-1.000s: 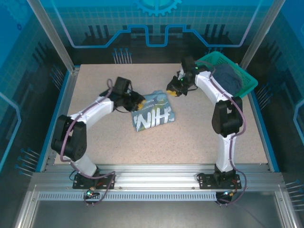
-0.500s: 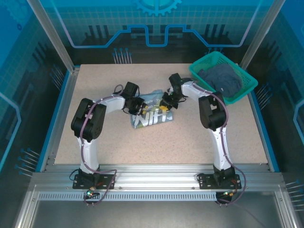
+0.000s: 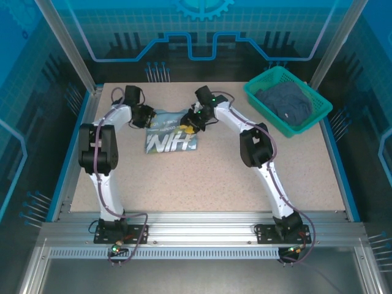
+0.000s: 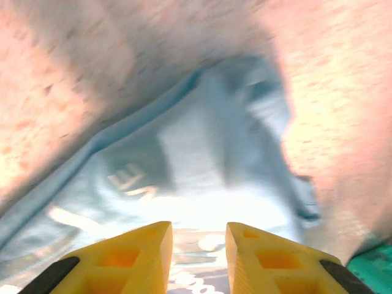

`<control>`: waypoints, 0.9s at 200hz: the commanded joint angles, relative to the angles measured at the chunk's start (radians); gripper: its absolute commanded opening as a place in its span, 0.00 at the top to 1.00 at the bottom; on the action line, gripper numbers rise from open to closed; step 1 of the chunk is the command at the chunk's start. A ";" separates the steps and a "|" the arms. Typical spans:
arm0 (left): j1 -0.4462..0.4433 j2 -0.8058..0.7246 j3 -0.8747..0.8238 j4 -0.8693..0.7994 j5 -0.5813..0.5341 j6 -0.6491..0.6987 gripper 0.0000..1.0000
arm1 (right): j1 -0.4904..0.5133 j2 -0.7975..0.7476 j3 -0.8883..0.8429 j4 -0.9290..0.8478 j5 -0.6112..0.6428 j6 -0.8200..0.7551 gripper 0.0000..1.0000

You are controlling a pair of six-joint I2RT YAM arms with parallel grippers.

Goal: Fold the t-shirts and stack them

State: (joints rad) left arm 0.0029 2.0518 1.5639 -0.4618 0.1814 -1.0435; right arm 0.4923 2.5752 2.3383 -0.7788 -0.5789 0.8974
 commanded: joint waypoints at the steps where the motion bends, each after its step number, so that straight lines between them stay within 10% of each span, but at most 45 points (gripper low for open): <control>1: -0.060 -0.085 0.003 -0.103 -0.022 0.049 0.66 | -0.045 -0.191 -0.075 -0.034 0.041 -0.024 0.60; 62: -0.298 -0.130 -0.246 0.263 -0.014 -0.533 0.69 | -0.175 -0.622 -0.606 0.126 0.045 -0.026 0.63; 111: -0.264 -0.024 -0.175 0.123 -0.187 -0.513 0.74 | -0.229 -0.818 -0.791 0.125 0.024 -0.030 0.63; 180: 0.005 0.191 0.037 0.057 -0.041 -0.195 0.76 | -0.282 -1.013 -0.987 0.093 0.046 -0.014 0.63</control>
State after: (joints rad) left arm -0.1101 2.1399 1.4918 -0.3130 0.1184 -1.4261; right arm 0.2367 1.6260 1.3952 -0.6628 -0.5308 0.8833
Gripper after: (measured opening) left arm 0.247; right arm 0.368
